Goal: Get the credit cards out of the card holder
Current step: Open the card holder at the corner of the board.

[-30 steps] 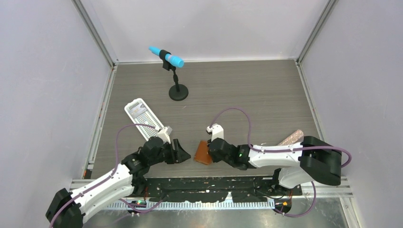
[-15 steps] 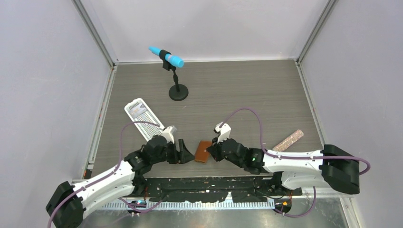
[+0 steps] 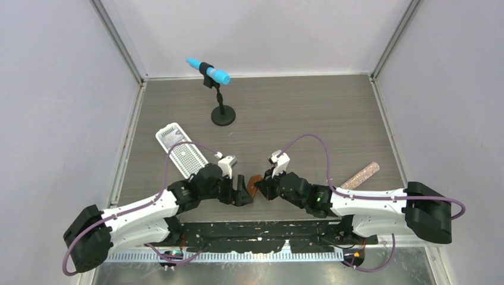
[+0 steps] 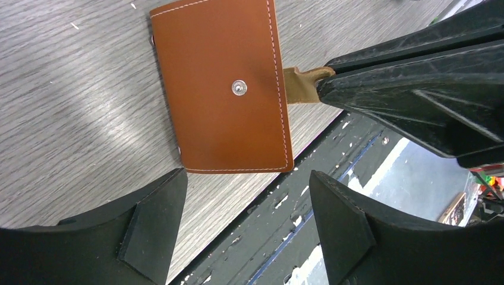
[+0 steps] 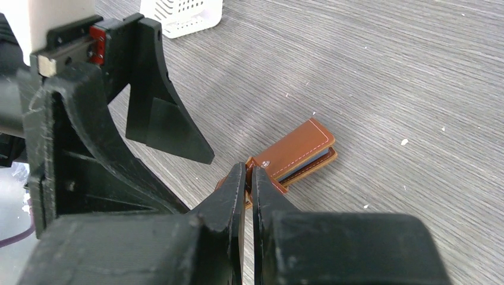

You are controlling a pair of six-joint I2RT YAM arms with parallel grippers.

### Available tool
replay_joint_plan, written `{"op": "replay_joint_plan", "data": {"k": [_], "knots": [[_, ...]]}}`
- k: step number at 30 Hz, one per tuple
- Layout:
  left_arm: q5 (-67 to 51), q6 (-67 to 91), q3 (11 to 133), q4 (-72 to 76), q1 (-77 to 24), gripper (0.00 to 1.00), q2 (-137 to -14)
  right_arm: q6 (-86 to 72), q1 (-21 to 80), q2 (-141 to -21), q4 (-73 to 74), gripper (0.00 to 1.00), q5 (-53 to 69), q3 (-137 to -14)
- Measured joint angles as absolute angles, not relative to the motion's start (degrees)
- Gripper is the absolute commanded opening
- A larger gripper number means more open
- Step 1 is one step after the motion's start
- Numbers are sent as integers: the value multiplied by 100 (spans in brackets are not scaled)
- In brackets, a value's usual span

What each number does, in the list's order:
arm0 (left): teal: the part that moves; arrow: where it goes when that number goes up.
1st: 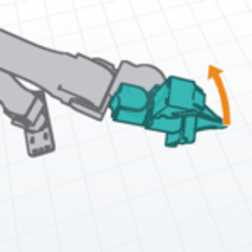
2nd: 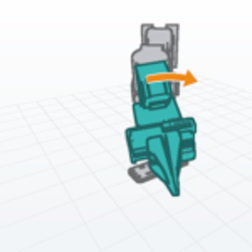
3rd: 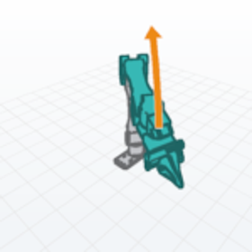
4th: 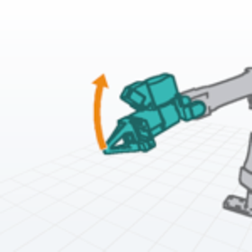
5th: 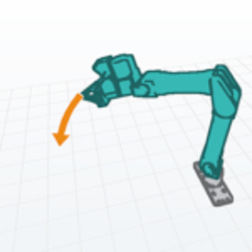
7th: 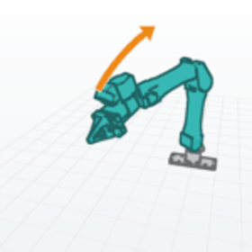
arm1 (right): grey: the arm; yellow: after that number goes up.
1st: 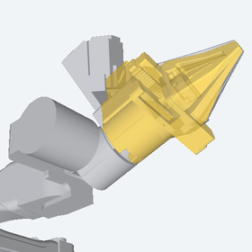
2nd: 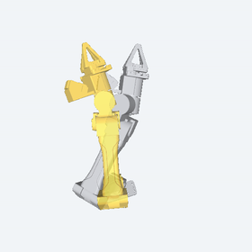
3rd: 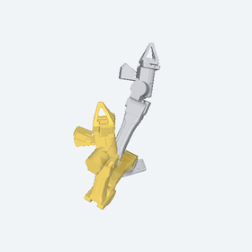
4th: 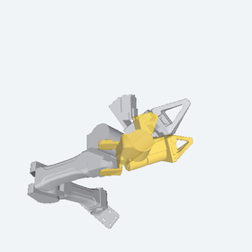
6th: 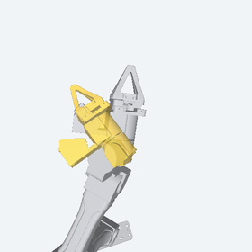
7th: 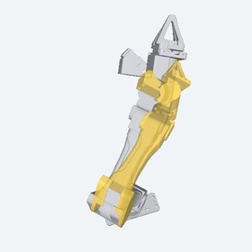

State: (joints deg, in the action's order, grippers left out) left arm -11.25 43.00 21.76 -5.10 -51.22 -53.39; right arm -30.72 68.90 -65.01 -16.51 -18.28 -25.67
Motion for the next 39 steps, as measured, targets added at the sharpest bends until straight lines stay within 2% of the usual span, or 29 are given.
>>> {"op": "replay_joint_plan", "data": {"k": [6,15,19,24,39], "knots": [[-1116,4169,2237,-491,-5216,77,-5566,-3116,6888,-6501,-1669,5,-1806,-2569],[-891,4134,2241,-499,-5218,65,-5623,-3116,6888,-6501,-1597,5,-1809,-2571],[-593,4152,2233,-611,-5218,63,-5339,-3114,6886,-6486,-1533,5,-1809,-2561],[-226,4191,2134,-613,-5218,55,-5006,-3114,6827,-6309,-1511,5,-1798,-2432],[158,4331,2128,-611,-5238,49,-5701,-3009,6464,-6158,-1531,5,-1356,-2158]]}}
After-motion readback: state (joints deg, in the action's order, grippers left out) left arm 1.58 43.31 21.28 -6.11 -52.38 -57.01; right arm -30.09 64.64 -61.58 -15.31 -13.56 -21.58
